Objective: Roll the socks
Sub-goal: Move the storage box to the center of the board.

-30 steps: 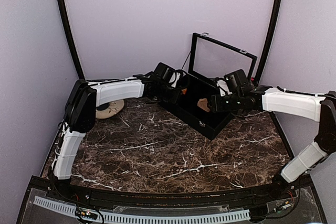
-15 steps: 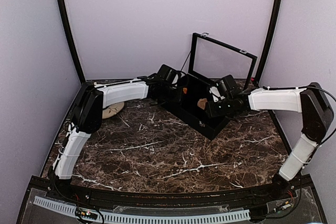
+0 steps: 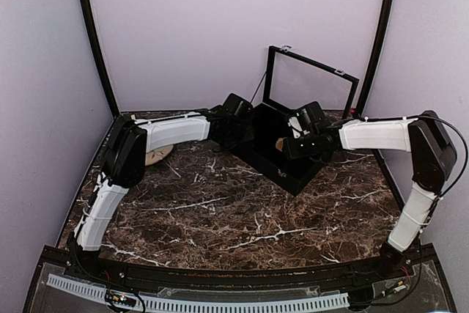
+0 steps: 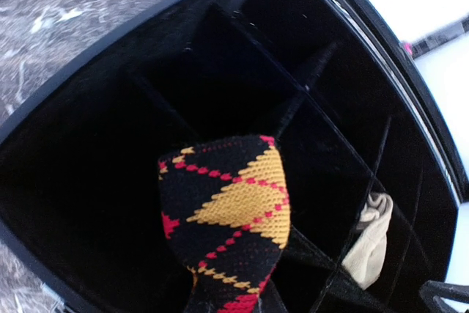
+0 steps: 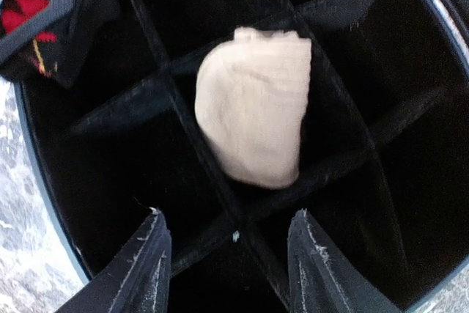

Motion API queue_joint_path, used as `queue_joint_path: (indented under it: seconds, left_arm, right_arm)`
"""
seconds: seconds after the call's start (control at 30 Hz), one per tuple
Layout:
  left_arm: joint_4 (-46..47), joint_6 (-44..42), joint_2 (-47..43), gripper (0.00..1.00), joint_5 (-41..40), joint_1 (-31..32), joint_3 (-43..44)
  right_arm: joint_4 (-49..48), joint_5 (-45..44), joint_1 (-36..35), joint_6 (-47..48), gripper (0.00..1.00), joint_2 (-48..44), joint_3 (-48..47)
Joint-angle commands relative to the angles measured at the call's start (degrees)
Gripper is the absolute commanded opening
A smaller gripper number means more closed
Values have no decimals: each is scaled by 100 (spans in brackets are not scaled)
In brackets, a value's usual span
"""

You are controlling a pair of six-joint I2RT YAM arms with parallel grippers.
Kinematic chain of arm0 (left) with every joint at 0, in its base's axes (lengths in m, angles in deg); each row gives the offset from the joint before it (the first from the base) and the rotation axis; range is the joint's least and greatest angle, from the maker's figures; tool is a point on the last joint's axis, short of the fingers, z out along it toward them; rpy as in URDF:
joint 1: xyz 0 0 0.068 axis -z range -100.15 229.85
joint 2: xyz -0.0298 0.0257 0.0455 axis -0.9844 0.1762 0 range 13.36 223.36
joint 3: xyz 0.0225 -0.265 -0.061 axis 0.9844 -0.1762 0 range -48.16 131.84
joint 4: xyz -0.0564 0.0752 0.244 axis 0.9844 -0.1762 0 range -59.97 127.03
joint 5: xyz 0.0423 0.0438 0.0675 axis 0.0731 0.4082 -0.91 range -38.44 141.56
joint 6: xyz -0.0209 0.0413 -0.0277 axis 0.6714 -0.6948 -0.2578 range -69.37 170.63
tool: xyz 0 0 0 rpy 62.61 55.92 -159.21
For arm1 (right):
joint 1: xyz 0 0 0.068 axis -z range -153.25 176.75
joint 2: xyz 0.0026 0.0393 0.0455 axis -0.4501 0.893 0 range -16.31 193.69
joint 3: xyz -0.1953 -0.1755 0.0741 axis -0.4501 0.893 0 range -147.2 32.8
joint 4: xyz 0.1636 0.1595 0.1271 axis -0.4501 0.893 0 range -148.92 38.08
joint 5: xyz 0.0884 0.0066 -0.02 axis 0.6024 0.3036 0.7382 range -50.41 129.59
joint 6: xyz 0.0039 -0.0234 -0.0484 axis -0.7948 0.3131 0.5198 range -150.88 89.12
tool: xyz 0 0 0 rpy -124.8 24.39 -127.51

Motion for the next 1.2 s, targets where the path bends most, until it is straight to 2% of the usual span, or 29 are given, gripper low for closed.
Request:
queue_joint_path:
  seconds: [0.0,0.17,0.47,0.7,0.93,1.17]
  left_arm:
    - [-737,835,28,0,-344,138,45]
    - [-831,1026,205,0,-325,257,234]
    - [-1191,742,664,0,-169,387,900]
    - [-1608,638,588,0,-320,505,570]
    - [-1599,657,329,0,-294,551,-219]
    - [-1647,574,258,0,-344,552,-337]
  right_arm:
    - [-180,-185,67,79,51,123,-388]
    - [-151,-214,67,125,51,237,-647]
    - [19,-449,130,236,51,773,-1153]
    - [67,-500,408,207,51,1175,-1422]
    - [116,-711,564,231,51,1407,-1587]
    - [749,-877,612,350,52,2026,-2119]
